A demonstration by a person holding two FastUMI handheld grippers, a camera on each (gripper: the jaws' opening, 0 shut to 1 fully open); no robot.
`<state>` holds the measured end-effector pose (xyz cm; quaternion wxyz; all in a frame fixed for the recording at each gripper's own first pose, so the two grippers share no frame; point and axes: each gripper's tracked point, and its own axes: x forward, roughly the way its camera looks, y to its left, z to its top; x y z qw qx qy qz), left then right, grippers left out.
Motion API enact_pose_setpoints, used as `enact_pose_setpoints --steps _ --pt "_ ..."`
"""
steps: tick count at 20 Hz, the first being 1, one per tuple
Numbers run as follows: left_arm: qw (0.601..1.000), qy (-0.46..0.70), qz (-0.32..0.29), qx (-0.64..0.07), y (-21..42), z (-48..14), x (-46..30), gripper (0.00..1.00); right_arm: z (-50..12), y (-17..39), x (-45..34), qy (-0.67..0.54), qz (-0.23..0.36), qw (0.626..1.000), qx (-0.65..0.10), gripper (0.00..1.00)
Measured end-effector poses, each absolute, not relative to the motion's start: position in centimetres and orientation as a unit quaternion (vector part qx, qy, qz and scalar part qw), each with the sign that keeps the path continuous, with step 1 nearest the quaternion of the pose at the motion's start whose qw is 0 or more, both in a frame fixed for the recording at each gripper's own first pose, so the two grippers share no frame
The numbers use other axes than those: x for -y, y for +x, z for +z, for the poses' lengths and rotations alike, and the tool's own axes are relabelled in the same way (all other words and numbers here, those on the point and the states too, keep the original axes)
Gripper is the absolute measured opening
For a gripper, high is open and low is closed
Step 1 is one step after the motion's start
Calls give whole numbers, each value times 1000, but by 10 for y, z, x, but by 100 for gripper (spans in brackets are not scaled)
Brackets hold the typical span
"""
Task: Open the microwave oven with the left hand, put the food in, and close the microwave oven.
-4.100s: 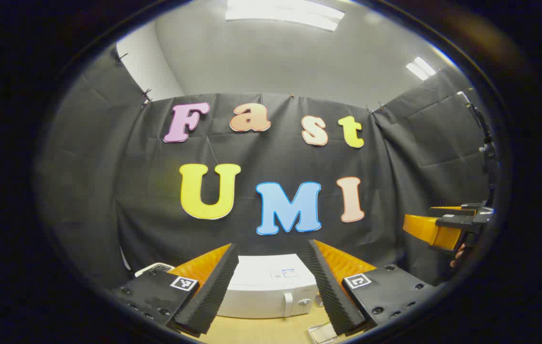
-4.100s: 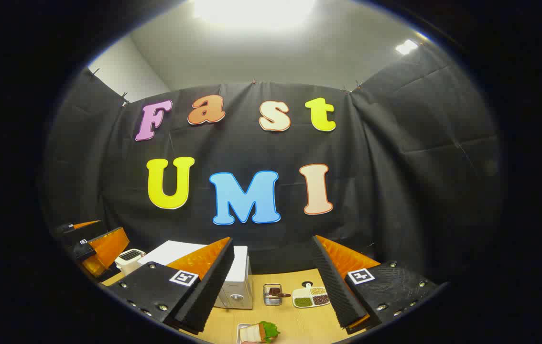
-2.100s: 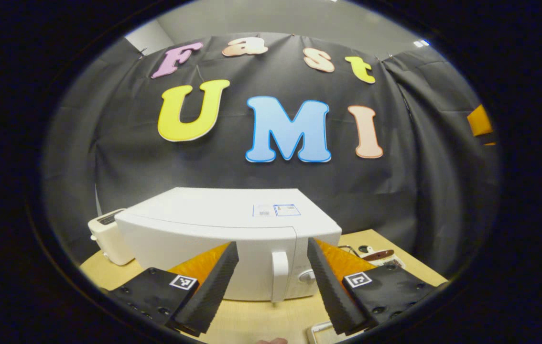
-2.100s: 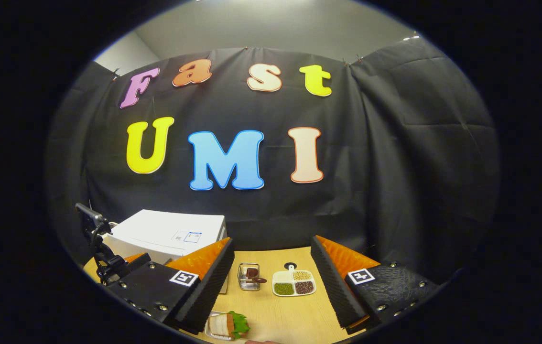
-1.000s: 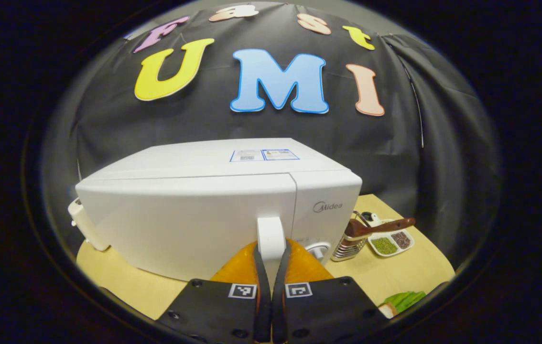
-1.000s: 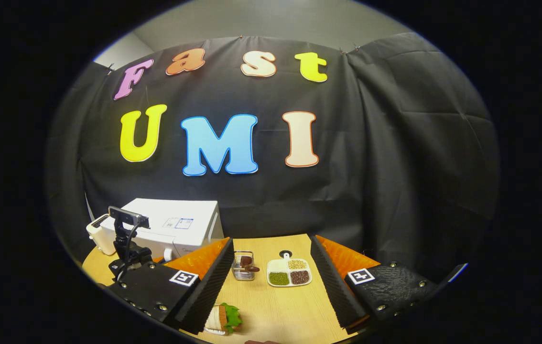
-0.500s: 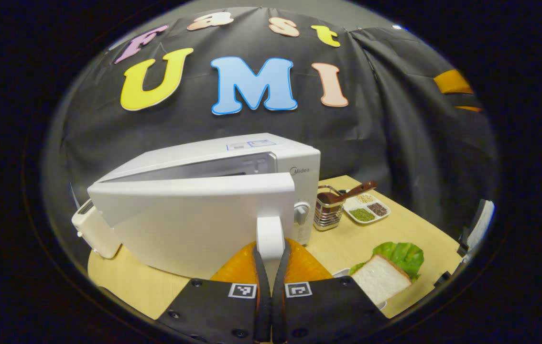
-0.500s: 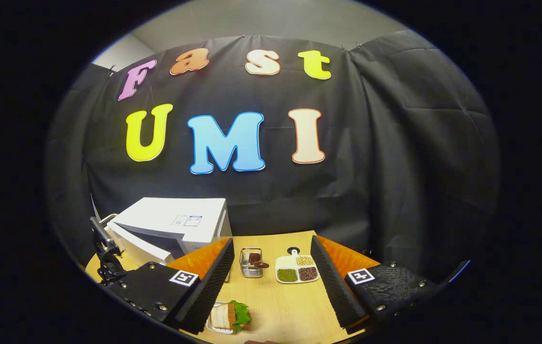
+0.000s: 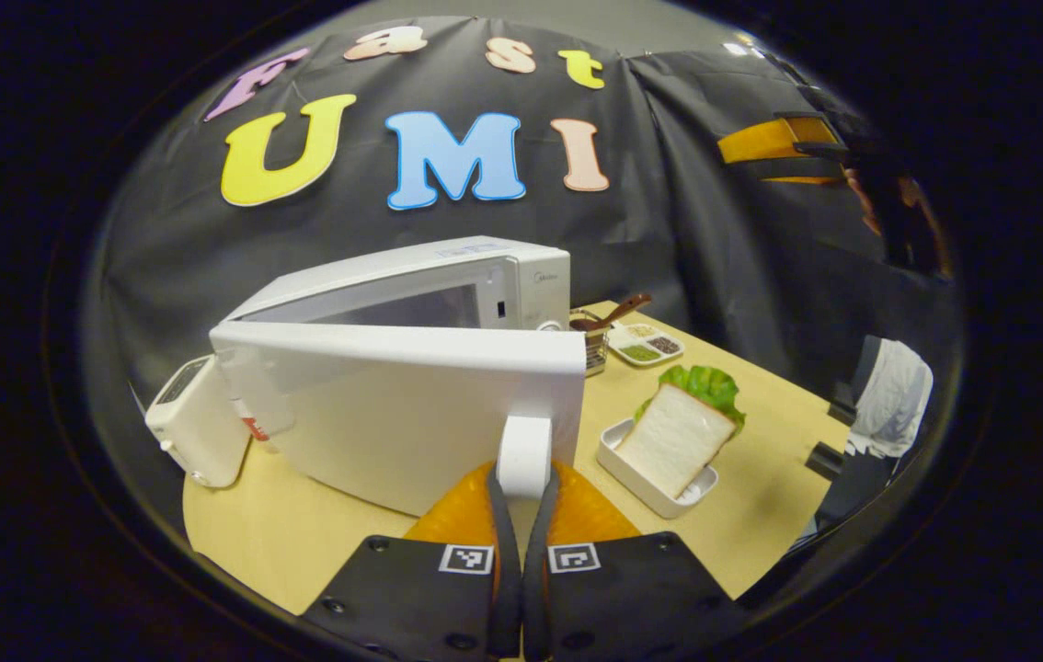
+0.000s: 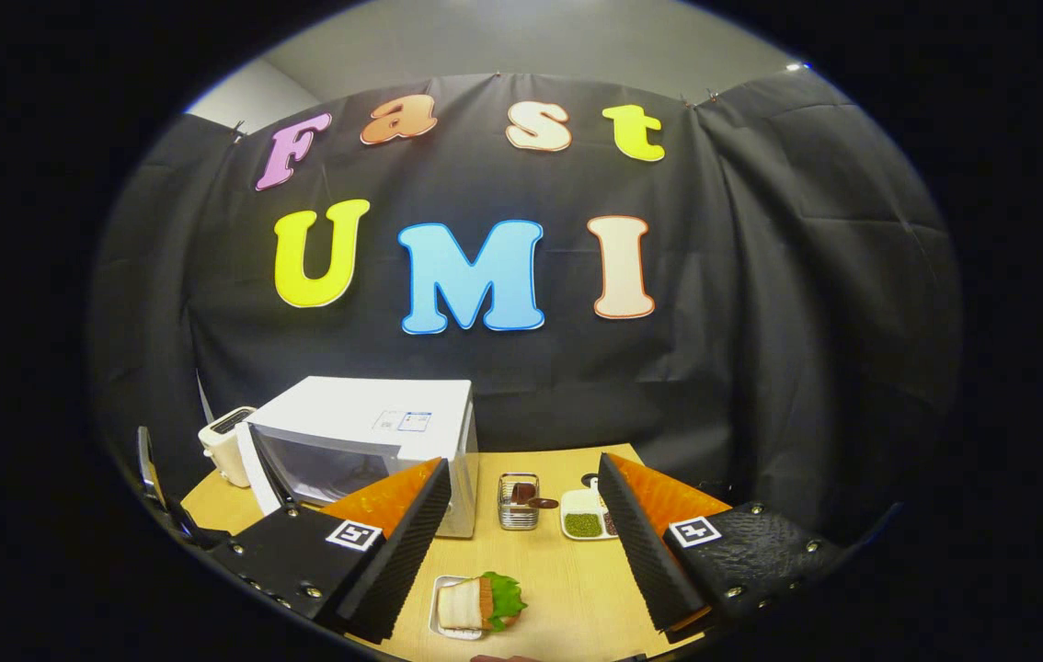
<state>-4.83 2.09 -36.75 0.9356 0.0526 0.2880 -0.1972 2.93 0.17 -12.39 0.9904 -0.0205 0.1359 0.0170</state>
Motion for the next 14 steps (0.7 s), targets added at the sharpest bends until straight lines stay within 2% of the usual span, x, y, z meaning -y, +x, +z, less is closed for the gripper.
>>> enact_pose_setpoints --steps 5,14 --pt "936 51 -176 -302 -93 -363 -73 8 -127 21 -43 -26 43 989 -136 98" --pt "944 69 -74 -314 -156 -360 -217 7 -139 0 -105 -20 77 985 -150 98"
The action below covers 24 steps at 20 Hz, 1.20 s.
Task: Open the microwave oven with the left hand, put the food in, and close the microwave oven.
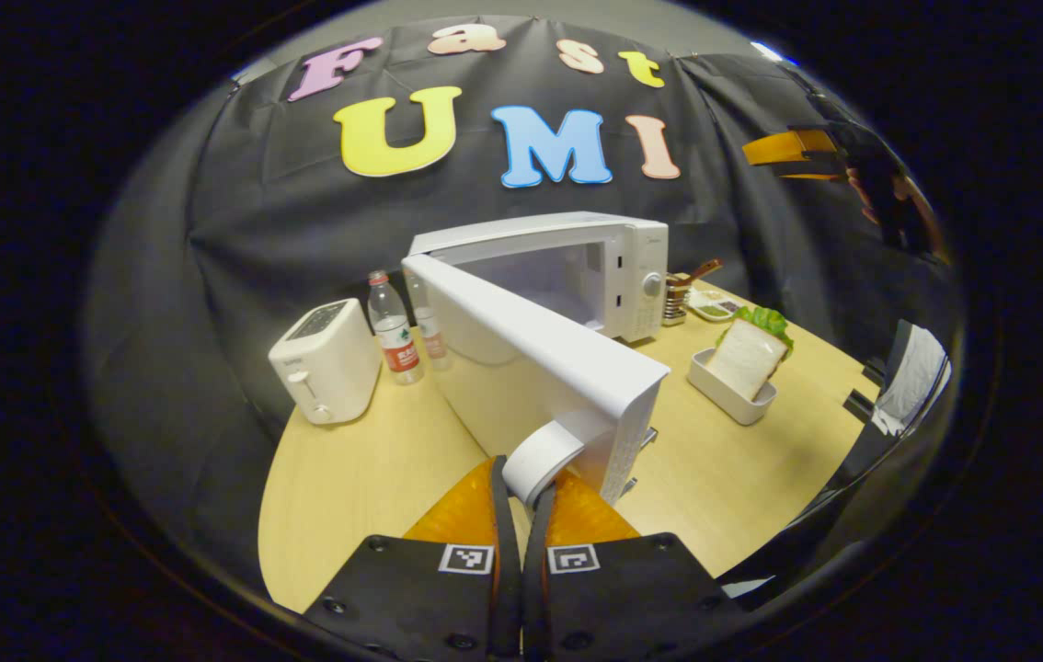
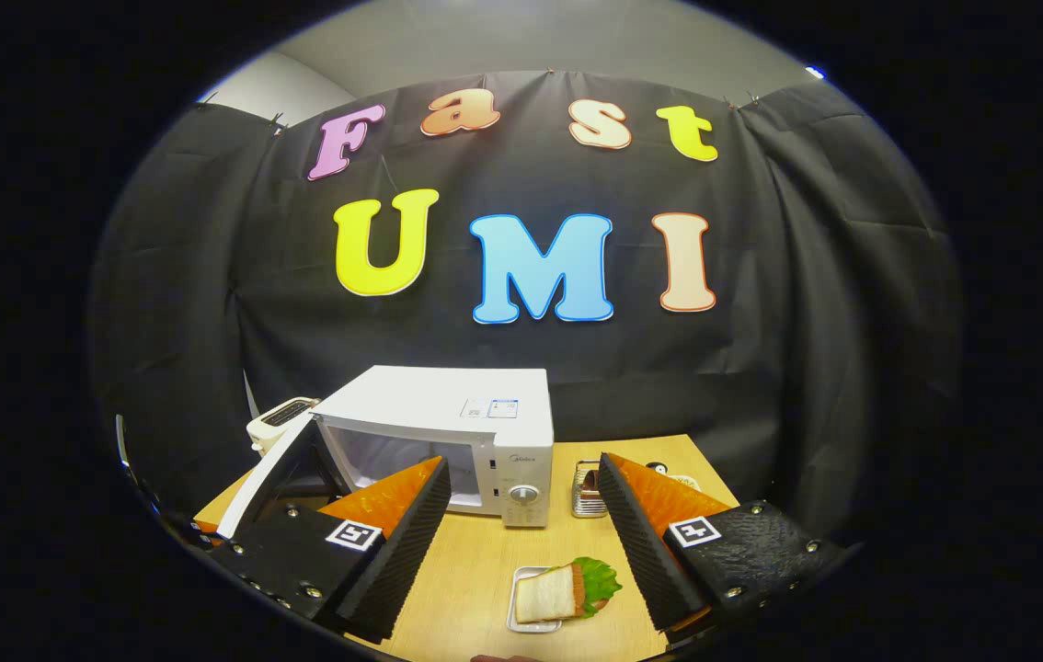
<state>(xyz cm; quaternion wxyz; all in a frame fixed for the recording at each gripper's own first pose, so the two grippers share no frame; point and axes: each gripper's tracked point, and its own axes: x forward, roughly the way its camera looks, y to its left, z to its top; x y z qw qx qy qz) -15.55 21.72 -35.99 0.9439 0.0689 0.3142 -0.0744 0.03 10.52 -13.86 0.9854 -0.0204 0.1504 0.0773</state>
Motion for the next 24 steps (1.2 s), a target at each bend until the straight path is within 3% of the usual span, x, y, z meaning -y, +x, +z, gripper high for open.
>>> enact_pose_setpoints --steps 4,10,16,17,20,24 --pt "945 66 -54 -315 -163 -360 -270 7 -144 -6 -123 -26 89 983 -155 98" --pt "948 60 -67 -305 -166 -359 -285 7 -166 -8 -122 -30 100 978 -179 98" --pt "948 46 -67 -306 -170 -362 -287 15 -195 -1 -90 -9 86 970 -228 98" --pt "949 45 -61 -306 -174 -362 -292 21 -201 -1 -84 -12 87 968 -233 98" --pt "948 40 -23 -316 -196 -360 -314 31 -226 4 -58 -9 81 961 -265 98" --pt "955 16 79 -284 -221 -307 -339 28 -279 3 -27 4 74 940 -332 98"
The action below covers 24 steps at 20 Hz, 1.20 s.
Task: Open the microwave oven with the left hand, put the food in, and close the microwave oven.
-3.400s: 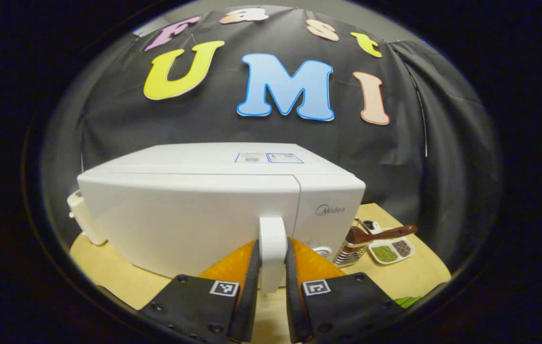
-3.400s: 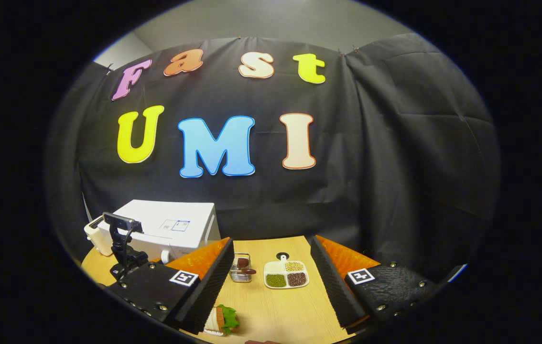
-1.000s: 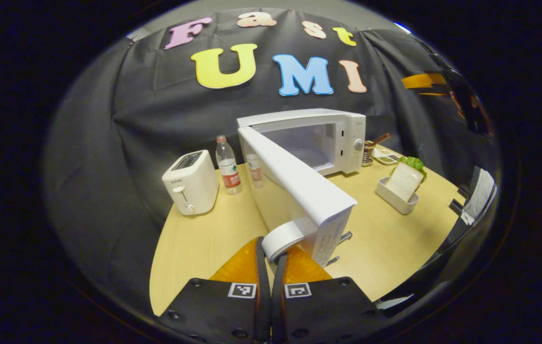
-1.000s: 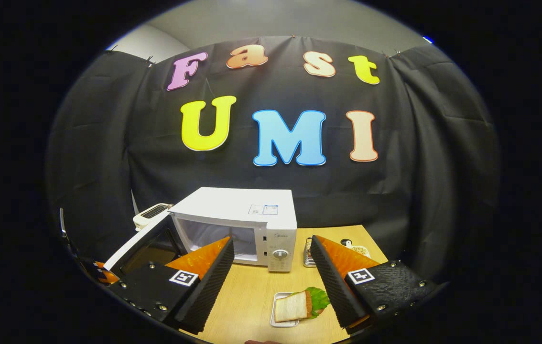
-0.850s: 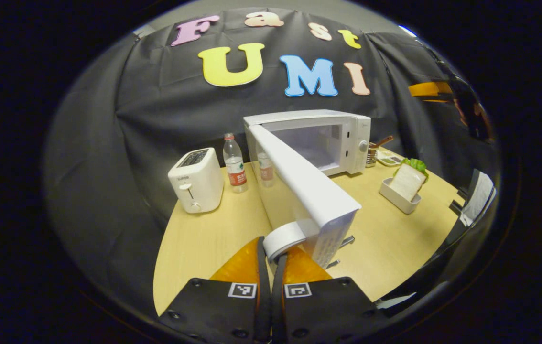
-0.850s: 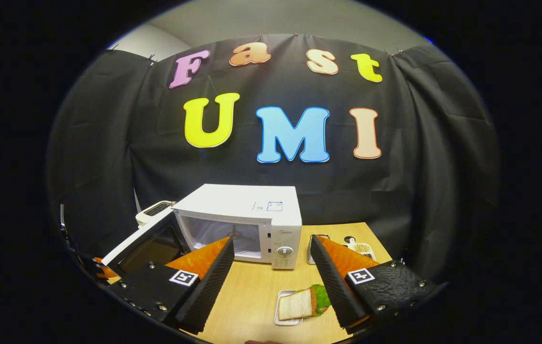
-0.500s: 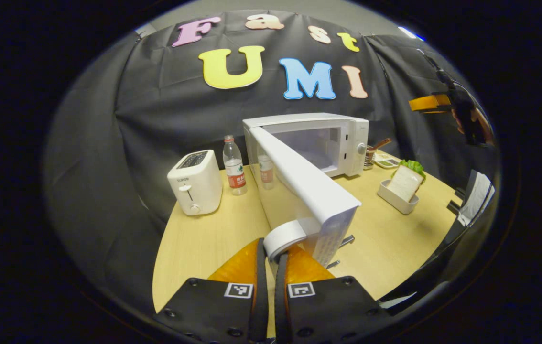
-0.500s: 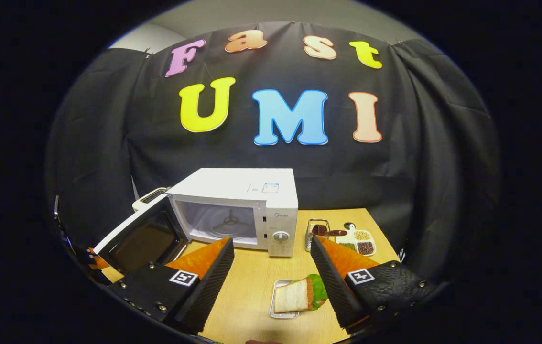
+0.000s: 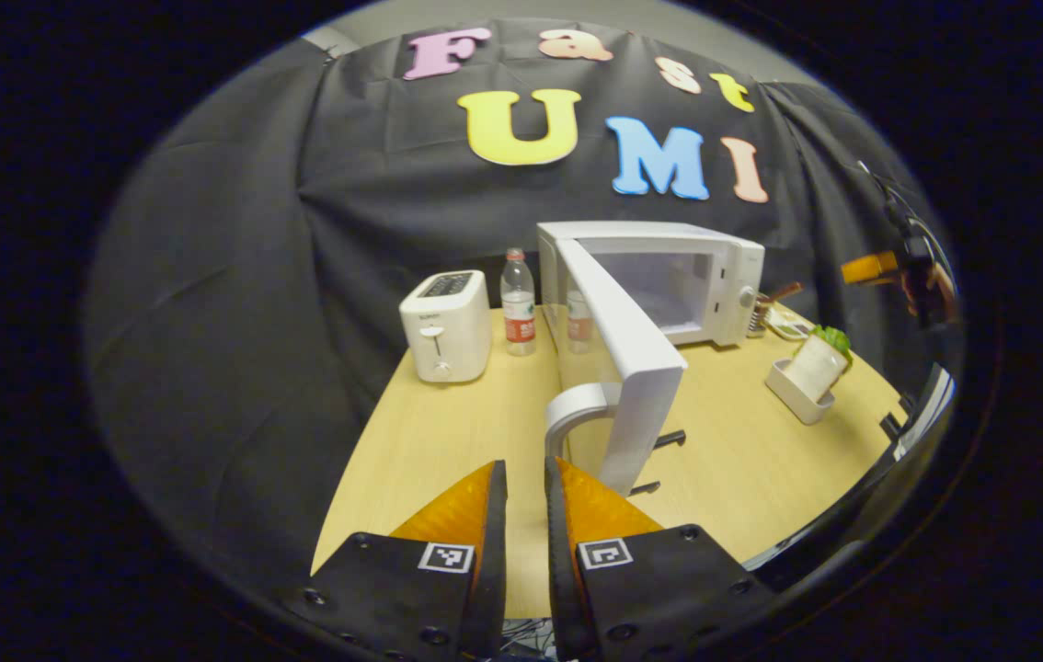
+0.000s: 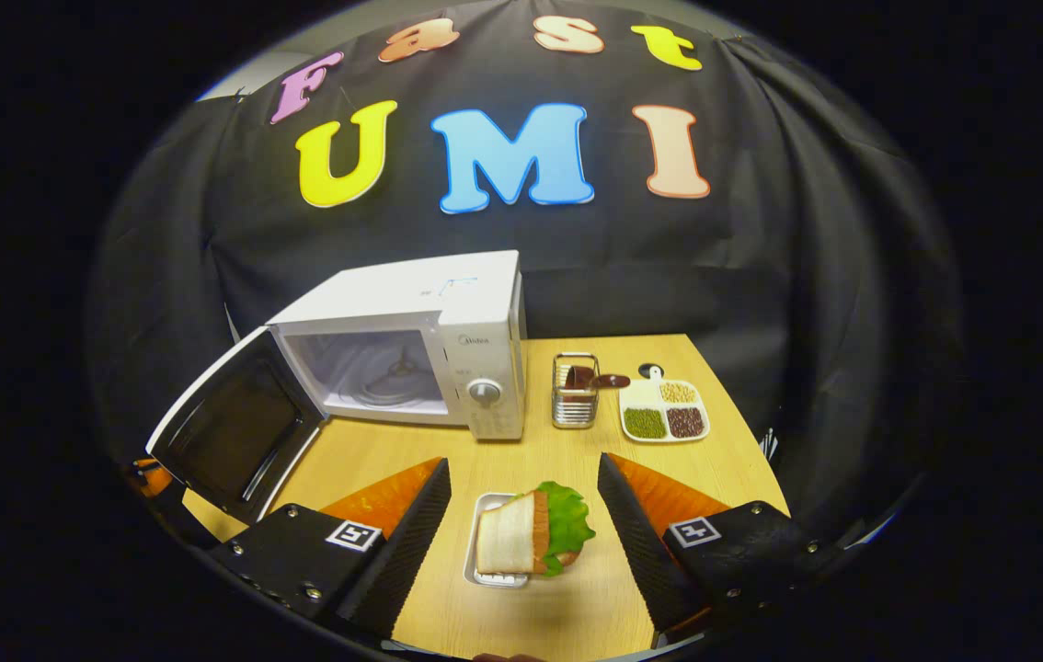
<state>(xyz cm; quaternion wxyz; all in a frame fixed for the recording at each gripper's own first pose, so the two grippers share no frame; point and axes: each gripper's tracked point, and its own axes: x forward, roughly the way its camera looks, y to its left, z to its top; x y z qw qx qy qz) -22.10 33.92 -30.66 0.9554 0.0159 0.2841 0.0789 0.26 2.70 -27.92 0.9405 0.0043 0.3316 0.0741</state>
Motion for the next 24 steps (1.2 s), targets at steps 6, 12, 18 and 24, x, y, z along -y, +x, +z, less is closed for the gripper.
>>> enact_pose_setpoints --steps 6,12,18,24 --pt "981 1 173 -89 -178 -128 -272 81 -356 -18 -6 41 97 895 -433 97" --pt "990 2 144 -16 -111 -54 -183 94 -399 -26 -6 109 113 861 -484 98" --pt "991 -2 134 -16 -81 -52 -136 94 -420 -16 -21 161 139 837 -504 81" --pt "988 4 153 -30 -73 -57 -121 94 -406 -17 -35 184 180 827 -500 21"
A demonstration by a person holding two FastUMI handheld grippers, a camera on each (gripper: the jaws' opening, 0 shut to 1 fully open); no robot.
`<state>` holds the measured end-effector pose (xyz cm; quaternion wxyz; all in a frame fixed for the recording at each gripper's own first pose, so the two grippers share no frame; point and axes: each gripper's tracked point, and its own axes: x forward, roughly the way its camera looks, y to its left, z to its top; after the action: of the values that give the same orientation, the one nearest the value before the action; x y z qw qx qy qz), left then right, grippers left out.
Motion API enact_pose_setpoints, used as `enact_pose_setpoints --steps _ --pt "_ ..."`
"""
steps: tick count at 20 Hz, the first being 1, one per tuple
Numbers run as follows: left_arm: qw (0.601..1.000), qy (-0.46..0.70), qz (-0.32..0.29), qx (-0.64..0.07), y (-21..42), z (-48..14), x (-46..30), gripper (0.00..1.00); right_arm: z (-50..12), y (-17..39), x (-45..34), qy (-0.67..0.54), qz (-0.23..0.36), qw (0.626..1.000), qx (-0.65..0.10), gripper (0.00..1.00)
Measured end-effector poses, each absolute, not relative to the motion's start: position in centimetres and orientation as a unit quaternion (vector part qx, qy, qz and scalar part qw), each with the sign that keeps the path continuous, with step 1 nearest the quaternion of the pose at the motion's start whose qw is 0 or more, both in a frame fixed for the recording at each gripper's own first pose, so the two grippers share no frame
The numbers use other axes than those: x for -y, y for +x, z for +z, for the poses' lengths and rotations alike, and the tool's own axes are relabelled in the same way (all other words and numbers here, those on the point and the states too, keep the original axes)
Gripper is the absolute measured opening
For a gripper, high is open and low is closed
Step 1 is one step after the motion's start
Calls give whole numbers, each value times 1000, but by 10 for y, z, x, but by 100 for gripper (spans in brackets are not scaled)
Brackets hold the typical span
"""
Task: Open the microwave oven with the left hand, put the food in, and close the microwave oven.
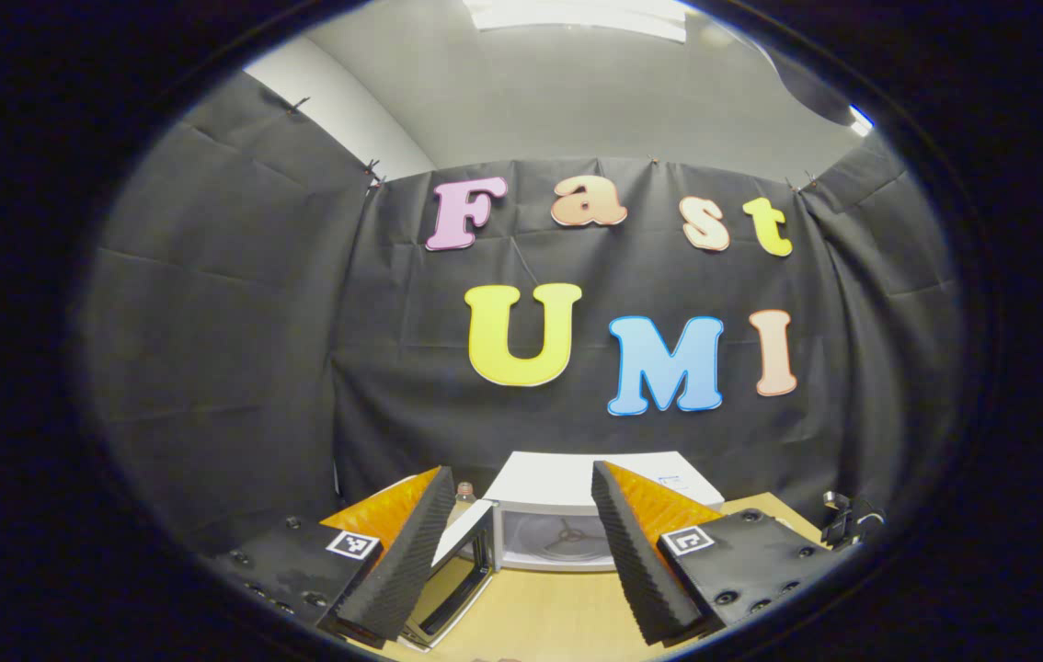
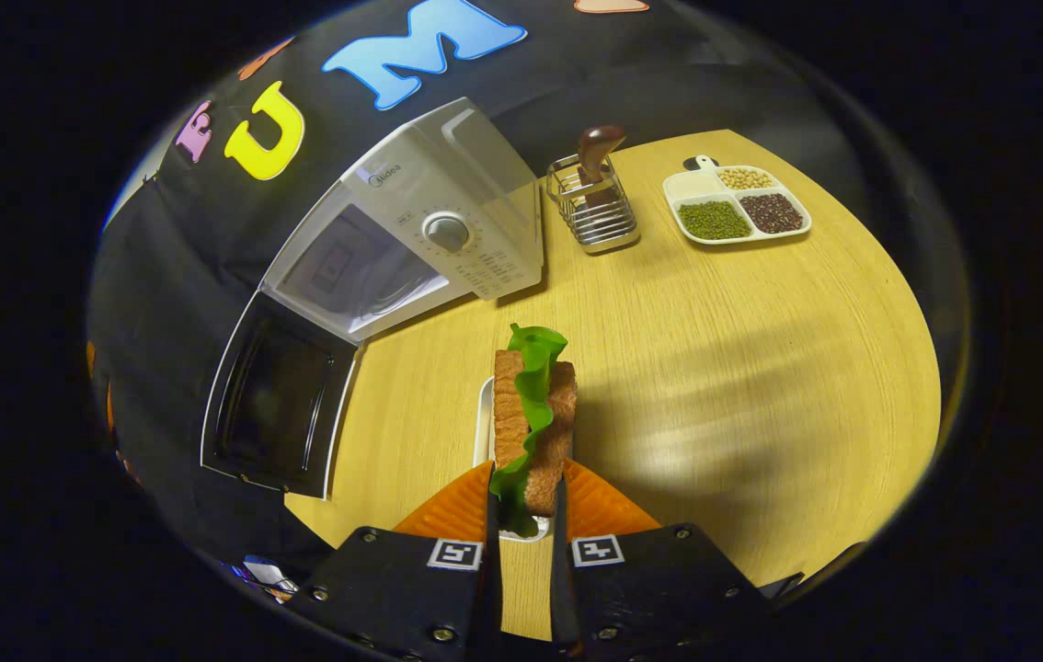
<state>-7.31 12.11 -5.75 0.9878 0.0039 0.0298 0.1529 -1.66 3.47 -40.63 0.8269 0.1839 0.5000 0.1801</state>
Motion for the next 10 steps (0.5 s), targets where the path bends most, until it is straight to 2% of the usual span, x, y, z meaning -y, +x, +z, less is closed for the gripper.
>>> enact_pose_setpoints --steps 5,10 --pt "990 14 141 -20 -66 -46 -121 97 -372 -15 -48 206 191 834 -475 21" --pt "993 -9 114 -6 -55 -30 -143 95 -320 -9 -93 247 202 852 -416 21"
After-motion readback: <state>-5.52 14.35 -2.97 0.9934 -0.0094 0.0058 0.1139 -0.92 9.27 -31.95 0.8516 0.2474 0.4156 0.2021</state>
